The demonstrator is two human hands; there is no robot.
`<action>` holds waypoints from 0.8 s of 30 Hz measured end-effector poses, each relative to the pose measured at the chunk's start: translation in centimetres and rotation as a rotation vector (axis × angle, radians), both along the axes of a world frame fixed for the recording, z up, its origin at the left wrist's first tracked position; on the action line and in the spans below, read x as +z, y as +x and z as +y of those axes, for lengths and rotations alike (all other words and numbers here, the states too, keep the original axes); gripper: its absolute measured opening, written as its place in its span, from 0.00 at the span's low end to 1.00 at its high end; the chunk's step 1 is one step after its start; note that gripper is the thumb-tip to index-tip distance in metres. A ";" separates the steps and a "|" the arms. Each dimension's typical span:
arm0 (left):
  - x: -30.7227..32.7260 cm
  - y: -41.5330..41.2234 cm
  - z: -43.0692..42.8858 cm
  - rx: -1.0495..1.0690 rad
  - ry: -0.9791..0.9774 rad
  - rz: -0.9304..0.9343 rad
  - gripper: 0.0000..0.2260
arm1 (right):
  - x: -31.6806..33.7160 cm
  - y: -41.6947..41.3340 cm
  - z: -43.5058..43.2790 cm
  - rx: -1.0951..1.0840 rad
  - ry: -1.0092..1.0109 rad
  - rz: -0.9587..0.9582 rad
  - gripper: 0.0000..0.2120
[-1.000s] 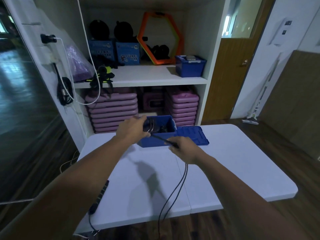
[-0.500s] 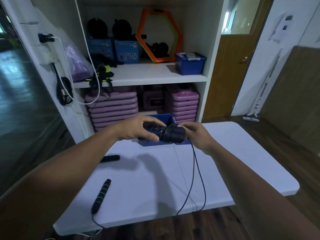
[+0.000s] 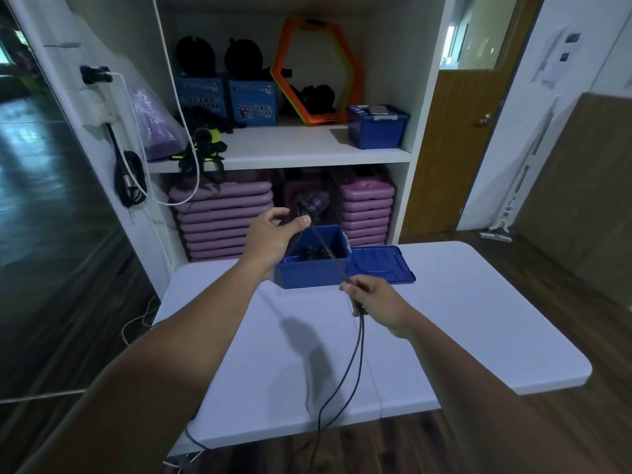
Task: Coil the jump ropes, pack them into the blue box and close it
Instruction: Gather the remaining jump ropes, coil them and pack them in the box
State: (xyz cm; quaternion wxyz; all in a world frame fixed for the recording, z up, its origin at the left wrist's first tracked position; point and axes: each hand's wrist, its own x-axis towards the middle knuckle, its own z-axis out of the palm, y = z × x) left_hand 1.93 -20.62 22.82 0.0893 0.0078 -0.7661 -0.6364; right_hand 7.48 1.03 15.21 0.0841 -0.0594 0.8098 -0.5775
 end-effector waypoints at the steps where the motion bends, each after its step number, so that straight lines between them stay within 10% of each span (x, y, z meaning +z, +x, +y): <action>1: -0.4 -0.1 -0.1 0.017 -0.158 0.030 0.22 | 0.0 0.1 0.0 0.011 0.026 0.002 0.10; 7: -1.6 -0.2 -0.8 -0.135 -1.116 0.078 0.21 | 1.4 0.2 -0.1 0.056 0.313 0.159 0.09; 11: -1.0 0.1 -1.3 -0.405 -1.328 0.131 0.20 | 2.4 -0.3 0.2 0.101 0.453 0.319 0.11; 17: 0.7 0.5 -2.5 -0.844 -0.912 -0.064 0.21 | 3.9 -1.7 0.7 0.092 0.356 0.405 0.08; 24: 1.9 2.4 -3.7 -0.852 -0.286 -0.154 0.17 | 4.6 -1.6 0.6 0.084 -0.127 0.229 0.08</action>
